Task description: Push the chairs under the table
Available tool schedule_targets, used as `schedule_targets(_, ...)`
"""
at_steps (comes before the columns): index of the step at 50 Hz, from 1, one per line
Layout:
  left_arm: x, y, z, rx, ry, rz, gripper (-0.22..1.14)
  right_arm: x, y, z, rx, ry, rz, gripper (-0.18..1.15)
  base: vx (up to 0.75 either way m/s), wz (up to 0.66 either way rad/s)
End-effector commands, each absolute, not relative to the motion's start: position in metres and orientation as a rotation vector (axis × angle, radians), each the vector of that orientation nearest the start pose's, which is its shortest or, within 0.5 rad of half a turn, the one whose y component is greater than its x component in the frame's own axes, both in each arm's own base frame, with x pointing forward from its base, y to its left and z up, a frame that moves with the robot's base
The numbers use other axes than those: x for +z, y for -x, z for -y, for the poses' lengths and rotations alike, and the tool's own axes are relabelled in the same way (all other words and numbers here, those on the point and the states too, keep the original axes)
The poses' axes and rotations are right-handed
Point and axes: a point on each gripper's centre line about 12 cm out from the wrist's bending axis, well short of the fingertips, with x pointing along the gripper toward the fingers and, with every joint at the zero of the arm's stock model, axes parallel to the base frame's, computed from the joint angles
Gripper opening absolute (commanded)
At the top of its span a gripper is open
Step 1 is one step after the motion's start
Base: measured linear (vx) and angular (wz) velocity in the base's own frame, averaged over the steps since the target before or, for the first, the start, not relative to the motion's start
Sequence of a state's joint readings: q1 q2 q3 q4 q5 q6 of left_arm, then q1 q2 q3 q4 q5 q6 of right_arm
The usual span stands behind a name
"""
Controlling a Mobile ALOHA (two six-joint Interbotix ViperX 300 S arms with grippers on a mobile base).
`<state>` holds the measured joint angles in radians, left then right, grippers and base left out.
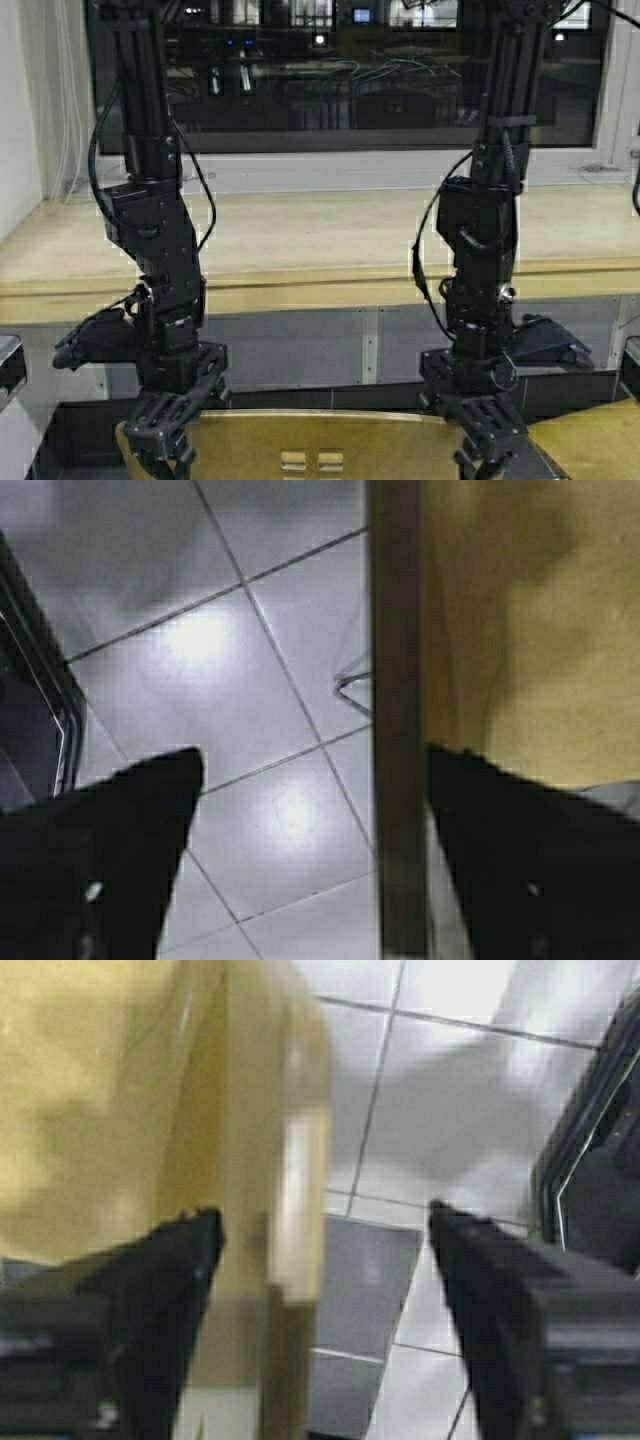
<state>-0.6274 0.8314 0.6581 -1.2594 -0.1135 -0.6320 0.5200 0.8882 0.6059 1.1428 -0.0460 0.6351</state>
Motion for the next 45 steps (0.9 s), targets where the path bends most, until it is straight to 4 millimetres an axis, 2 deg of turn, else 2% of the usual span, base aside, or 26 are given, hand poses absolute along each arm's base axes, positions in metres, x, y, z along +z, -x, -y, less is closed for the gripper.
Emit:
schedule_targets(1,-0.126,-0.257,0.173,0.881,1.052,-1.183,0.91,-0.142,-0.279,-0.154,-0.877,-1.049,-1.247,0.72,0.0,0.0)
schedule_targets(3,-0.127,-0.259,0.172,0.884,1.054,-1.183,0.82,-0.143,-0.28,-0.155,-0.874,-1.048,-1.253,0.56,0.0,0.0)
schedule_targets(6,-0.131,-0.26,0.172,0.891,1.059,-1.183,0.51,-0.145,-0.285,-0.16,-0.861,-1.058,-1.265,0.25,0.0,0.0)
schedule_targets(9,-0.133,-0.259,0.172,0.904,1.067,-1.197,0.13,-0.148,-0.286,-0.163,-0.867,-1.069,-1.277,-0.04,0.0,0.0)
schedule_targets(11,-0.134,-0.258,0.172,0.924,1.084,-1.203,-0.08,-0.15,-0.285,-0.162,-0.876,-1.072,-1.276,-0.12,0.0,0.0)
schedule_targets(13,-0.136,-0.256,0.171,0.944,1.095,-1.208,-0.18,-0.152,-0.285,-0.162,-0.885,-1.077,-1.275,-0.08,0.0,0.0)
schedule_targets(15,-0.138,-0.255,0.171,0.956,1.1,-1.208,-0.13,-0.154,-0.284,-0.162,-0.888,-1.075,-1.276,0.01,0.0,0.0)
schedule_targets(17,-0.139,-0.255,0.171,0.959,1.101,-1.207,-0.03,-0.155,-0.285,-0.161,-0.876,-1.06,-1.282,0.09,0.0,0.0)
schedule_targets(21,-0.139,-0.257,0.171,0.957,1.105,-1.205,0.11,-0.154,-0.295,-0.164,-0.829,-1.046,-1.281,0.09,0.0,0.0)
schedule_targets(26,-0.138,-0.268,0.174,0.942,1.128,-1.187,0.06,-0.152,-0.314,-0.169,-0.758,-1.035,-1.269,0.03,0.0,0.0)
schedule_targets(34,-0.135,-0.298,0.177,0.896,1.172,-1.147,0.03,-0.153,-0.338,-0.171,-0.729,-1.072,-1.241,0.05,0.01,0.04)
schedule_targets(45,-0.132,-0.317,0.18,0.854,1.184,-1.092,0.03,-0.165,-0.338,-0.166,-0.734,-1.055,-1.267,0.05,0.04,0.13)
